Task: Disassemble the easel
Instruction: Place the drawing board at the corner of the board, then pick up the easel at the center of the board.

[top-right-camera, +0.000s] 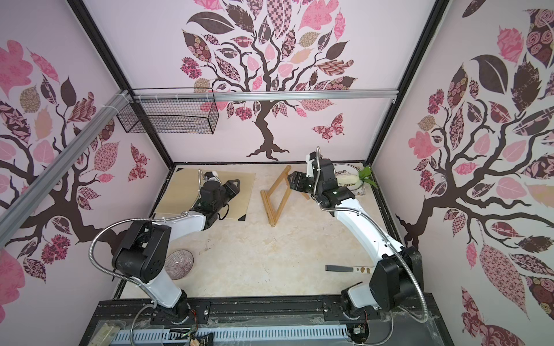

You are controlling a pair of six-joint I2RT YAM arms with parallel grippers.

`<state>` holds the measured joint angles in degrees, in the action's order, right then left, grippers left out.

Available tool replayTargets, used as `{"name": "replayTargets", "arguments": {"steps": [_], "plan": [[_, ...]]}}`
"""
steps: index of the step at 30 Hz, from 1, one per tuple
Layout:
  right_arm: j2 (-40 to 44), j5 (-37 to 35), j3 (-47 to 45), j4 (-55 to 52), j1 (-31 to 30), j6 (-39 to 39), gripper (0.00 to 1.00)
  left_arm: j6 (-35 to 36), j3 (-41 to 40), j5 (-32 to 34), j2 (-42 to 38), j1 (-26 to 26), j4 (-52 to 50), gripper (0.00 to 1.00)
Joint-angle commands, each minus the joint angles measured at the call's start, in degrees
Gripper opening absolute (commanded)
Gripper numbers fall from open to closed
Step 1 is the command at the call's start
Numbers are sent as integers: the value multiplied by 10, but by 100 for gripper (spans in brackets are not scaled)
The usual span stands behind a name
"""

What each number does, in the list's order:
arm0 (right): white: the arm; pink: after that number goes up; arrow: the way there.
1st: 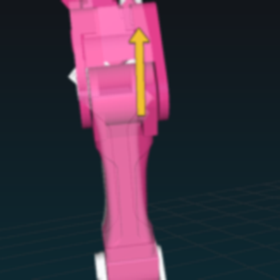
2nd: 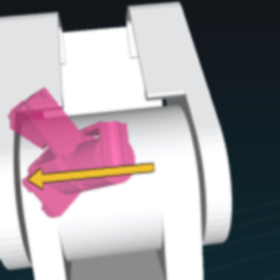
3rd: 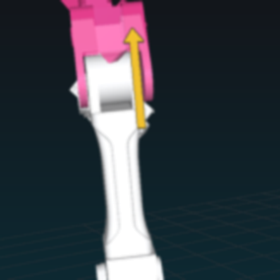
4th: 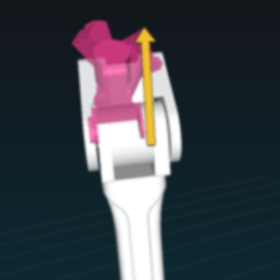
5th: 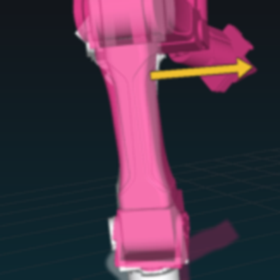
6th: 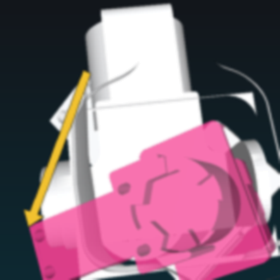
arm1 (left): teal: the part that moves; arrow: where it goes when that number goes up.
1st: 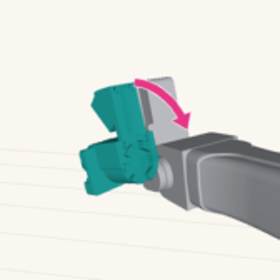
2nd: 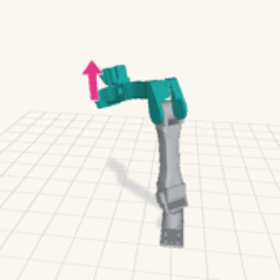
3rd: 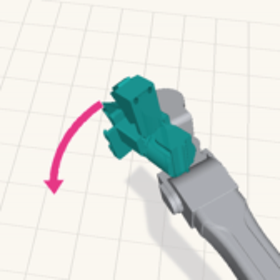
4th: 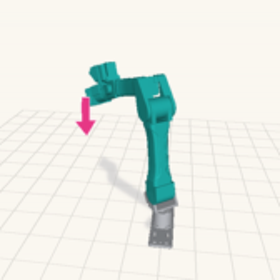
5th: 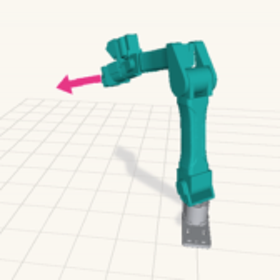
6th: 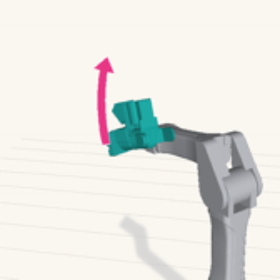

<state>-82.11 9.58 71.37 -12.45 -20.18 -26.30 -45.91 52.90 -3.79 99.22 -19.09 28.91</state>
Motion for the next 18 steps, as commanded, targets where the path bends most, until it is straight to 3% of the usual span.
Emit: {"name": "replayTargets", "arguments": {"steps": [1,5,10,18], "plan": [[-21,-29,29,-29,-3,18,60,139,36,-103,6,-23,-17,52],[-33,-34,30,-28,-5,17,56,251,59,-100,7,-55,-54,52],[-51,-25,37,-25,-6,9,44,352,87,-119,26,-89,-80,52],[-52,-26,44,-40,-9,9,35,440,144,-173,80,-146,-78,56]]}}
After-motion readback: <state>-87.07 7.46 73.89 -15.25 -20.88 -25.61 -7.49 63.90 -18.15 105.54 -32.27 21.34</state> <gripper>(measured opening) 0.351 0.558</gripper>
